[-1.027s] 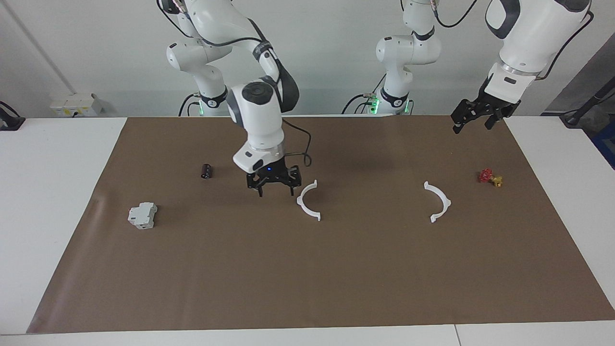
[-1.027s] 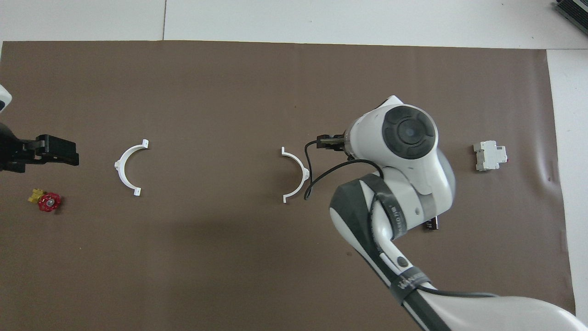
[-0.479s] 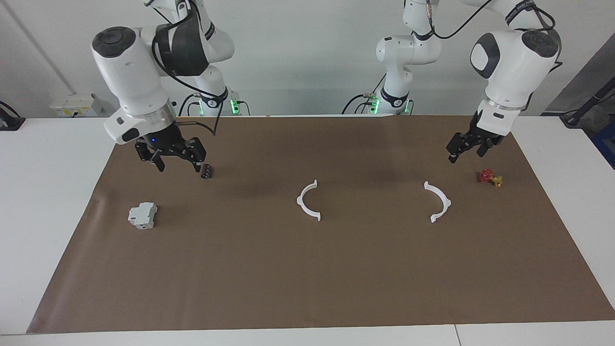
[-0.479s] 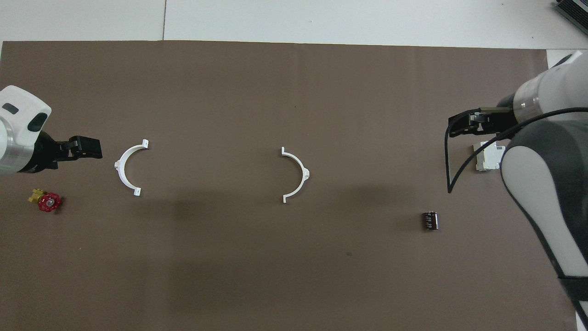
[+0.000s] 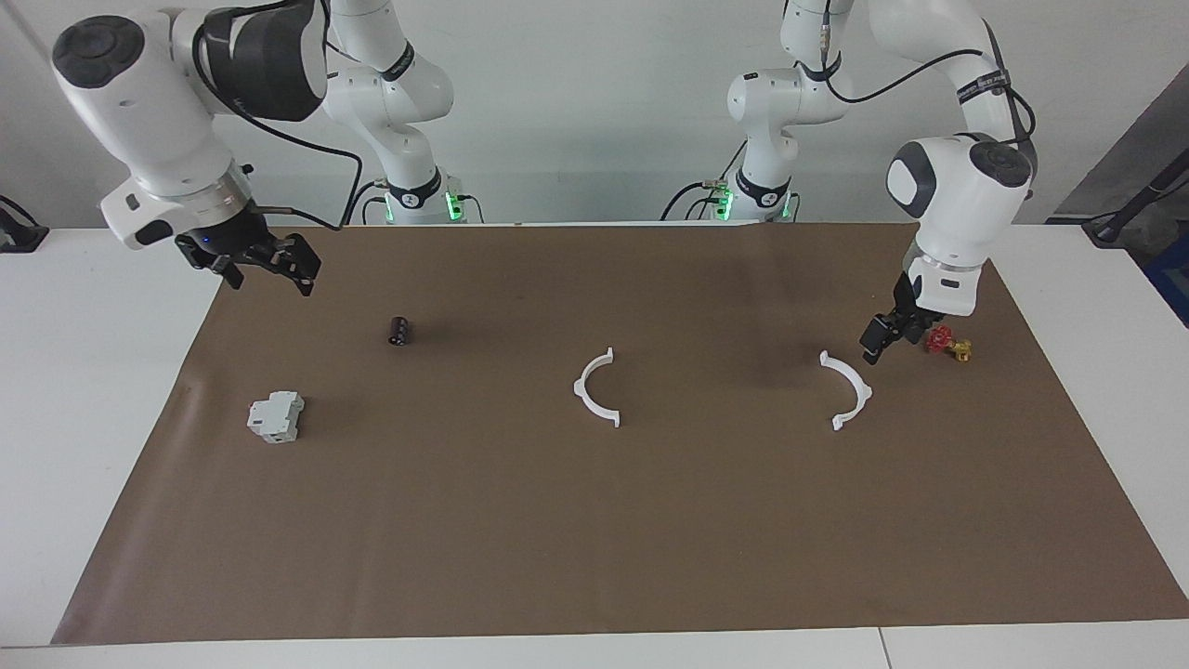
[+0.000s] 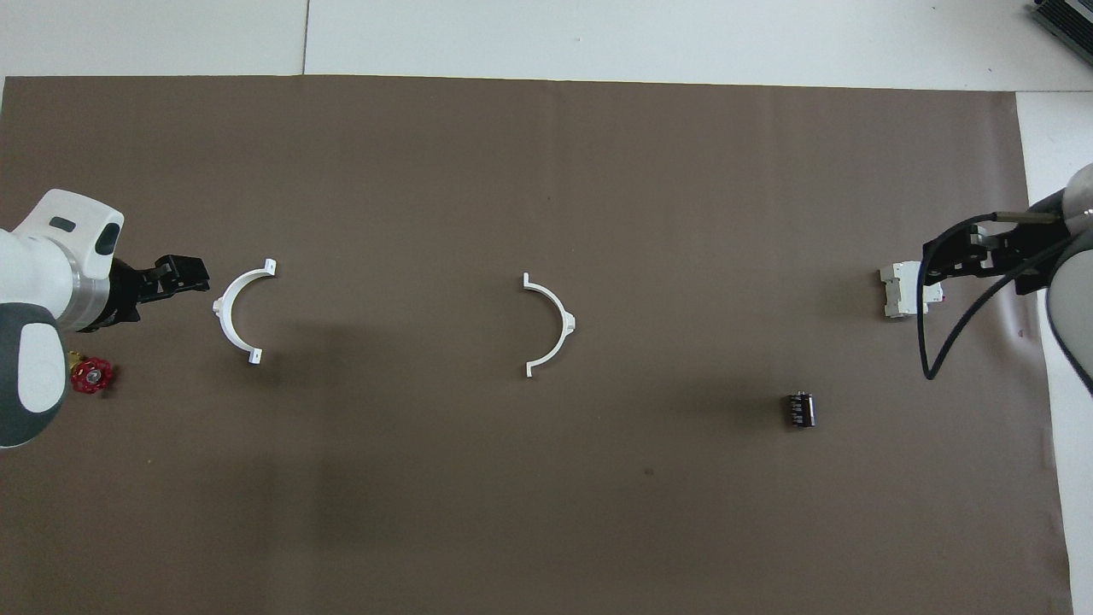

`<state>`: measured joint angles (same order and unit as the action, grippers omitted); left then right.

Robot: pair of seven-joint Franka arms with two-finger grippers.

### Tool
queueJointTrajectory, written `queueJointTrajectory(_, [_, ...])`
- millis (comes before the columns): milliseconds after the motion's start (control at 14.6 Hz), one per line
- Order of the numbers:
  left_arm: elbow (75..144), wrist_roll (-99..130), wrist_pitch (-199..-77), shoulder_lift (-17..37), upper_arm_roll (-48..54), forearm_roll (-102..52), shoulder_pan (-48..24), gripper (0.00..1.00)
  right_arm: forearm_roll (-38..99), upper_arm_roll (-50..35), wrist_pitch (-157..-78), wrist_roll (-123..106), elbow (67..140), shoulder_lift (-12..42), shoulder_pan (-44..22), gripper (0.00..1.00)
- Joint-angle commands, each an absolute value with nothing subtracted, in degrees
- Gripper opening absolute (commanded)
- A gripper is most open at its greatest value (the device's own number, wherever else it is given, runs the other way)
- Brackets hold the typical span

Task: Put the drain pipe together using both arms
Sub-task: 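Grasp the other white clamp half with the left gripper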

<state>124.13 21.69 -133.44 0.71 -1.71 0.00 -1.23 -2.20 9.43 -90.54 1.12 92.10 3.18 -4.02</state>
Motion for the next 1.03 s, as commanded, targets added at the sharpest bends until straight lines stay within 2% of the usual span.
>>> queueJointTrajectory(0, [127.61, 22.85, -138.86, 1.66, -1.93, -0.79, -1.58, 1.00, -2.46, 9.05, -89.56, -5.69, 92.11, 1.50, -0.27, 1.00])
queueJointTrajectory(205, [128.41, 22.59, -142.37, 5.26, -1.93, -0.70, -1.76, 1.00, -2.11, 8.62, -89.65, -6.86, 91.76, 0.62, 0.88, 1.00])
queueJointTrajectory(616, [130.43, 19.17, -144.57, 6.86, -1.93, -0.62, -2.99, 1.00, -2.37, 6.33, -89.47, -5.45, 91.85, -0.35, -0.35, 1.00])
queueJointTrajectory(685, [130.60, 18.55, -144.58, 6.86, -1.93, -0.62, -2.90, 1.00, -2.72, 6.68, -88.43, -5.36, 91.85, -0.61, -1.92, 1.00])
queueJointTrajectory(958, [130.96, 13.98, -144.58, 6.68, -1.93, -0.62, -1.93, 1.00, -1.23, 3.25, -82.80, 1.20, 91.41, -2.10, -0.09, 1.00])
